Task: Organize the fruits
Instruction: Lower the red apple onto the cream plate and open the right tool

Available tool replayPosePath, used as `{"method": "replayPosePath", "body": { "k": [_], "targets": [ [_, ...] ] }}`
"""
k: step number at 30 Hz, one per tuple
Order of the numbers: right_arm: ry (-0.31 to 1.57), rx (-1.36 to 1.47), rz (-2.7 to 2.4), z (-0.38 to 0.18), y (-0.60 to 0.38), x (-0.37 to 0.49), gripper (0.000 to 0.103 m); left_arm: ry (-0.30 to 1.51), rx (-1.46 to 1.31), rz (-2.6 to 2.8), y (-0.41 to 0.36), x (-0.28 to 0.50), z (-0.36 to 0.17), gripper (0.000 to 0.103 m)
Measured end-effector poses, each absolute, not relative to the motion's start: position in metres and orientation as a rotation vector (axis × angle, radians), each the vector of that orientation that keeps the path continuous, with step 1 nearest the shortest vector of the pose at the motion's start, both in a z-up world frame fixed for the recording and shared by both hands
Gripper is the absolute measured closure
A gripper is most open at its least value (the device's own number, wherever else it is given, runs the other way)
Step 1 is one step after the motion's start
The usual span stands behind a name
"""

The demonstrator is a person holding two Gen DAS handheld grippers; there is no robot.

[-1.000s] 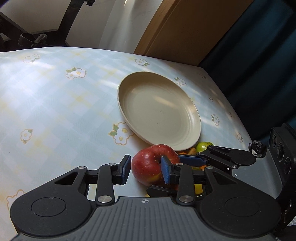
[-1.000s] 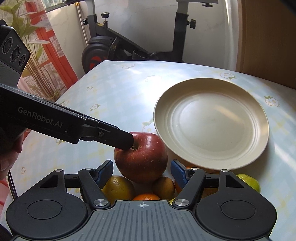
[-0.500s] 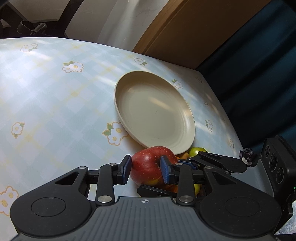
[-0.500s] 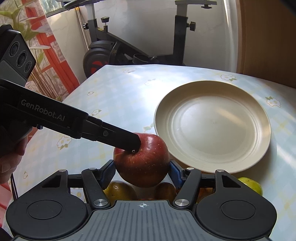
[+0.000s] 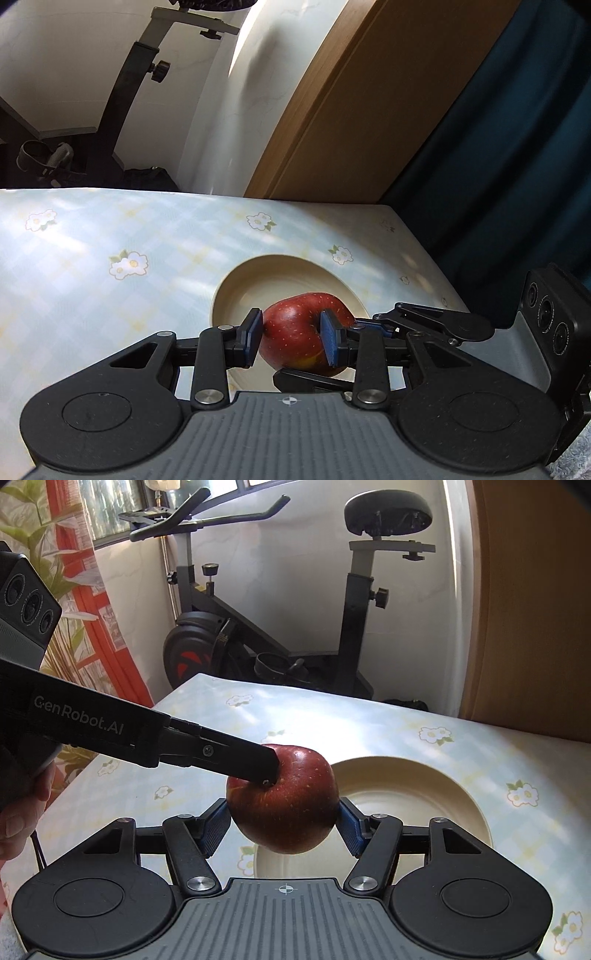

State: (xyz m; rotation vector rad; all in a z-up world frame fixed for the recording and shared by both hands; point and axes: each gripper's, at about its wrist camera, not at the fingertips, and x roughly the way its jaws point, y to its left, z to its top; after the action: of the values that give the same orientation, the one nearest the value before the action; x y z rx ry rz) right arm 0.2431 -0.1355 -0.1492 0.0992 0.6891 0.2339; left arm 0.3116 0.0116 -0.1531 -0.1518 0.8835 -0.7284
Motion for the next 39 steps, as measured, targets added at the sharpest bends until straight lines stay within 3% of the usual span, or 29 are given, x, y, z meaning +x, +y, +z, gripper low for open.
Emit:
{"method": "replayPosePath", "body": {
  "k": [16, 32, 36, 39],
  "targets": [
    [0.750, 0.113, 0.233, -0.194, -0.147, 0.302, 0.045, 0.993, -0.223, -0.622, -0.004, 0.375, -0.202, 0.067],
    [0.805, 0.127, 0.205, -0.199, -0.141, 0.307, 0.044, 0.977, -0.166, -0.596, -0.007, 0.370, -0.204, 0.064],
    [0.794, 0.115, 0.197, -0.192, -0.139, 0.303, 0.031, 0.970, -0.127, -0.575, -0.008, 0.368, -0.198, 0.063],
    [0.787, 0.114, 0.198, -0.184, -0.143, 0.295, 0.031, 0.941, -0.151, -0.571, 0.000, 0.364, -0.189, 0.063]
  ]
}}
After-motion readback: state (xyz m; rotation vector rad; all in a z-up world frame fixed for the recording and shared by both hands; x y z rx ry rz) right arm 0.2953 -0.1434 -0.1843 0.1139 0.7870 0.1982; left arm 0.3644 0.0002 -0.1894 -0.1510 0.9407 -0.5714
